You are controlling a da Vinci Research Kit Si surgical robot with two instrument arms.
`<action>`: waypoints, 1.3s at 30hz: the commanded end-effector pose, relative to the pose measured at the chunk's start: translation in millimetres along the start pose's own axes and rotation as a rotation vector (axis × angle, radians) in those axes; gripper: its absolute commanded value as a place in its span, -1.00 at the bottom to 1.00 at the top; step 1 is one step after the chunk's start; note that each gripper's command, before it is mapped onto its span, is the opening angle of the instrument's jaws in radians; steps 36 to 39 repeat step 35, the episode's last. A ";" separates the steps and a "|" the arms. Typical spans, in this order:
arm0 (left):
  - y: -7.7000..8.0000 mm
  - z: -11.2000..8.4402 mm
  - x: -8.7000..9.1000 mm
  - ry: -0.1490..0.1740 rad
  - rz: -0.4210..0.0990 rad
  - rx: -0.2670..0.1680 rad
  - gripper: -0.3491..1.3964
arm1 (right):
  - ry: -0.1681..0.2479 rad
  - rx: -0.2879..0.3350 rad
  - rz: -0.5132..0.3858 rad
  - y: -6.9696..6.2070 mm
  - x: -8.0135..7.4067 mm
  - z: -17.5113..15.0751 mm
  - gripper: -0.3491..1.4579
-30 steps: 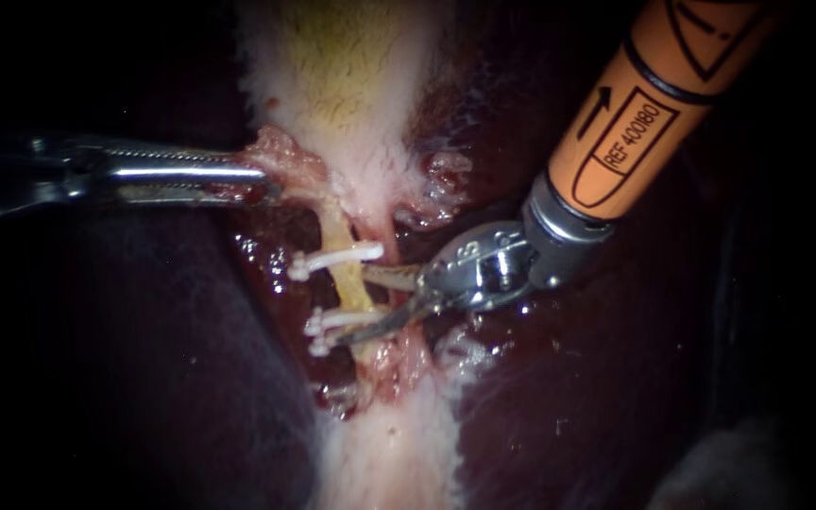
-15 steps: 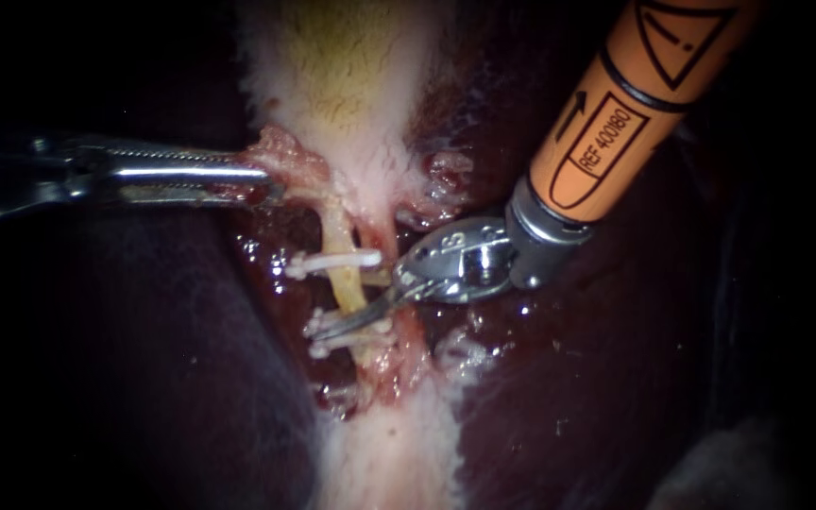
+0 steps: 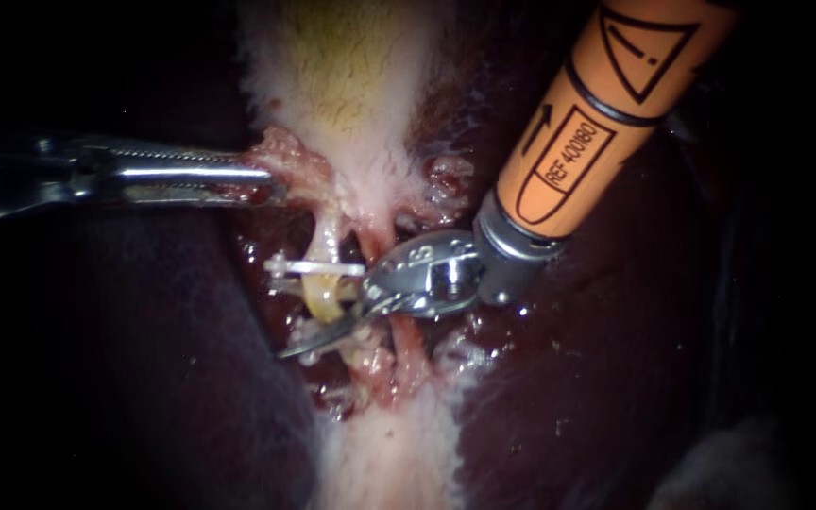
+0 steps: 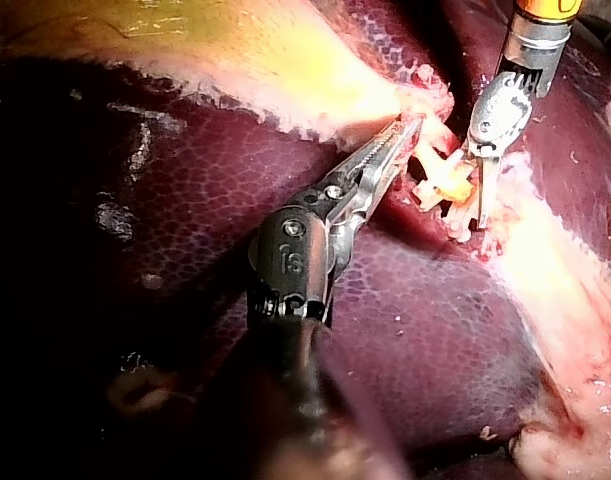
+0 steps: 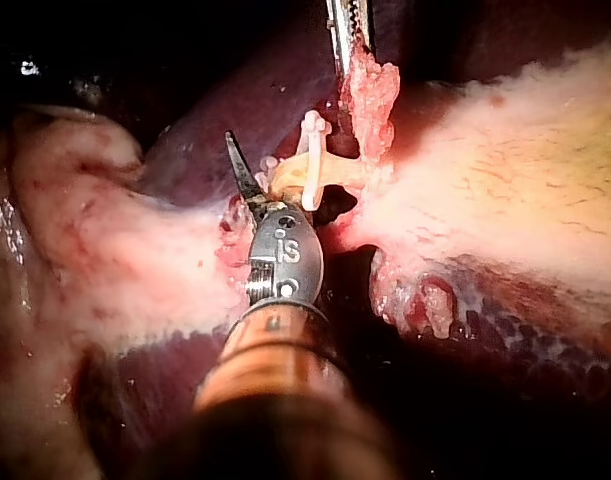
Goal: Go to the cutting position left tube
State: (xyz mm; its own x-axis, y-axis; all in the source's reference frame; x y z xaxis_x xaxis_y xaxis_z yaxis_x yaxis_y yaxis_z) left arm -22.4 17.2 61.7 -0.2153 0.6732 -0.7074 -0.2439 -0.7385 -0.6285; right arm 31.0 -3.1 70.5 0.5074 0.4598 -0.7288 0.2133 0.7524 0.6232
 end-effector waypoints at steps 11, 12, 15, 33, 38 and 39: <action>0.0 0.1 0.0 0.000 0.000 0.001 -1.00 | 0.041 -0.004 0.099 0.2 -0.1 1.5 0.88; 0.0 0.1 0.0 0.000 0.000 0.001 -1.00 | 0.049 -0.002 0.105 0.2 0.0 1.6 0.88; -0.1 0.1 0.0 0.000 0.000 0.000 -1.00 | 0.075 0.009 0.122 -0.3 0.4 1.5 0.89; -0.8 -0.1 -0.3 -0.001 0.002 -0.006 -1.00 | 0.137 0.051 0.158 -3.9 3.8 1.3 0.91; -0.8 -0.1 -0.3 -0.001 0.002 -0.006 -1.00 | 0.137 0.051 0.158 -3.7 3.7 1.3 0.91; -0.8 -0.1 -0.3 -0.001 0.002 -0.006 -1.00 | 0.137 0.051 0.158 -3.7 3.7 1.3 0.91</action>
